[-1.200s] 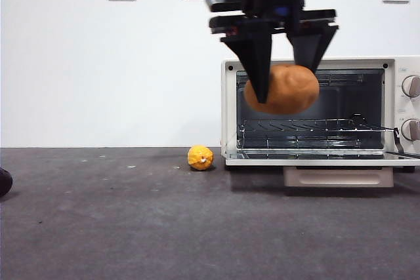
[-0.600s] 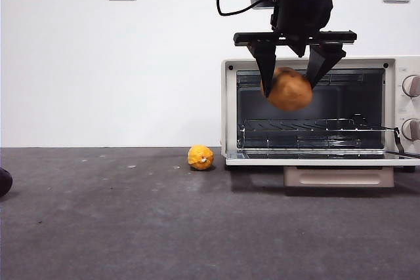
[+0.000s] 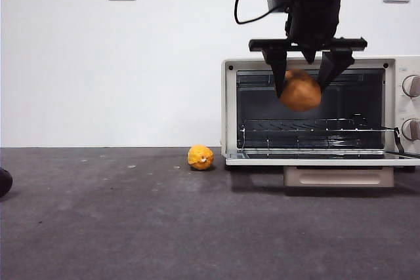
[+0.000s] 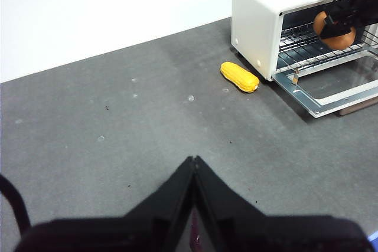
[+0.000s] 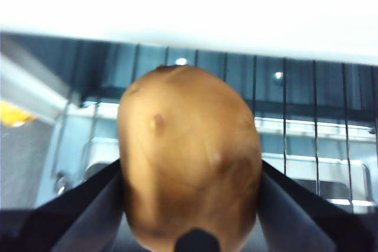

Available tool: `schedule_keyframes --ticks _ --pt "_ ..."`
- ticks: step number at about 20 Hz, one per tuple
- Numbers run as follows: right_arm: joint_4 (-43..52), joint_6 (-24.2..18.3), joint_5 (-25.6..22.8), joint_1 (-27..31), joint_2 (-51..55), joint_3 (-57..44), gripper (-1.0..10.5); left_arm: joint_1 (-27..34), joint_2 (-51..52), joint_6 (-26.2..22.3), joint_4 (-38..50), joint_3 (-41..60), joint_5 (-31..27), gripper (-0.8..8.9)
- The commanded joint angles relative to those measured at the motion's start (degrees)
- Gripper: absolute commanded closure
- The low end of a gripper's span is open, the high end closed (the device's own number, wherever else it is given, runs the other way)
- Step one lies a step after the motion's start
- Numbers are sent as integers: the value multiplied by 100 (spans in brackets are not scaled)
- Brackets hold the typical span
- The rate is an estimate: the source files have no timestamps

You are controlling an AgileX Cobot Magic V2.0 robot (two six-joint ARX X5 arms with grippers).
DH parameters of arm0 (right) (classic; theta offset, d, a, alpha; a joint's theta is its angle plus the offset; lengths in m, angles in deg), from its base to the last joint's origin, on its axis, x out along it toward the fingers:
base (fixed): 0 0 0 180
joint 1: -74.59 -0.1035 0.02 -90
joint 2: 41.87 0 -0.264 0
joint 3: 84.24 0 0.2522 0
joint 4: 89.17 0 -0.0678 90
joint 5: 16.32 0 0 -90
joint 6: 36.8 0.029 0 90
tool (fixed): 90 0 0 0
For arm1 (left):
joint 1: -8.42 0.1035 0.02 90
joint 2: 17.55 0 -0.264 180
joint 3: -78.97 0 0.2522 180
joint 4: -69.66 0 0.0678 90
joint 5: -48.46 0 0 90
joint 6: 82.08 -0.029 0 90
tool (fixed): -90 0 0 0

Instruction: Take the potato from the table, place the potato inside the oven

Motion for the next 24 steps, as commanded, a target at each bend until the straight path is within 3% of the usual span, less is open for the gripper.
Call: schedule_keyframes --ticks 1,17,22,24 --pt "136 131 -11 11 -186 -59 915 -35 -7 120 24 33 -20 818" --pt "474 481 -37 9 -713 -59 892 -39 -11 247 24 33 2 818" --pt "540 553 -35 9 -719 -59 597 -39 -11 247 24 33 2 818" --pt "634 527 -35 9 -719 -59 423 -39 -11 249 24 33 2 818"
